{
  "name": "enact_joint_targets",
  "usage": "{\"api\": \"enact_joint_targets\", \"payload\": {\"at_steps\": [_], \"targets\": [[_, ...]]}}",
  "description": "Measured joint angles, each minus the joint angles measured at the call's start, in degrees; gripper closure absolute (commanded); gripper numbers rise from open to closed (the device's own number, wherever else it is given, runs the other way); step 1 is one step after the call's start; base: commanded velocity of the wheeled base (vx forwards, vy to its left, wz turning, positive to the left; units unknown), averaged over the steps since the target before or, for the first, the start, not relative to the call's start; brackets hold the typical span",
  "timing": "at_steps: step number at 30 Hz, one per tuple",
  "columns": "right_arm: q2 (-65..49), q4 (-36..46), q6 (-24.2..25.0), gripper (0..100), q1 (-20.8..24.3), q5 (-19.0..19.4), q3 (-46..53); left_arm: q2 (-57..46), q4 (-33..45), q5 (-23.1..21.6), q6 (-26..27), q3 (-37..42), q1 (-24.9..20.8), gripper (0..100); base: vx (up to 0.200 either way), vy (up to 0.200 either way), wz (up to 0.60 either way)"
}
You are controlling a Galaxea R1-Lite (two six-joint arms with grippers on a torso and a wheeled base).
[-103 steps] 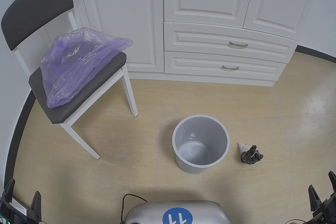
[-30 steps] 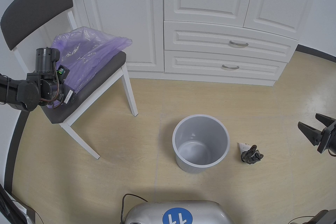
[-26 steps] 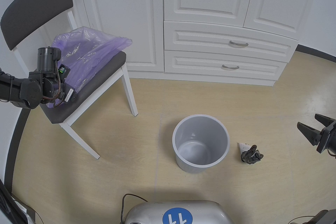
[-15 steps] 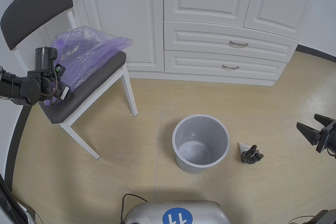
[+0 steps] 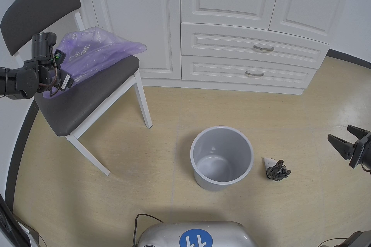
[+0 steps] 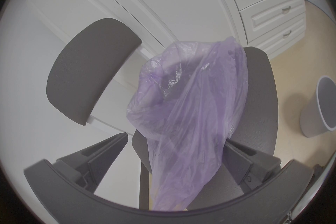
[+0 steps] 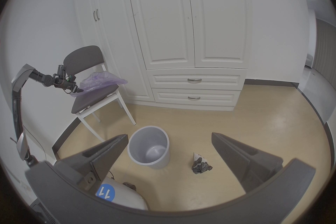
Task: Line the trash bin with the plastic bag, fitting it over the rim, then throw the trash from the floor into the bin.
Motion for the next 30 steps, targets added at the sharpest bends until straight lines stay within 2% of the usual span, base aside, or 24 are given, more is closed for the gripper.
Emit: {"api": "enact_joint_targets", "payload": {"at_steps": [5,13,30], "targets": [[-0.17,0.02,0.0,0,0.0,-0.05,0.0,-0.13,1.23,-0.07,-0.26,-2.73,-0.39,0,0.0,0.0,0.0],[-0.33,0.02,-0.02,0,0.07,0.04,0.15,1.22,1.43,-0.21,-0.74,-2.78,-0.72,0,0.0,0.0,0.0],[-0.06,0.0,-0.02,0,0.11,0.15,0.26,5.83,0.27,-0.84,-3.36,-6.34,-4.95,0,0.0,0.0,0.0]]}}
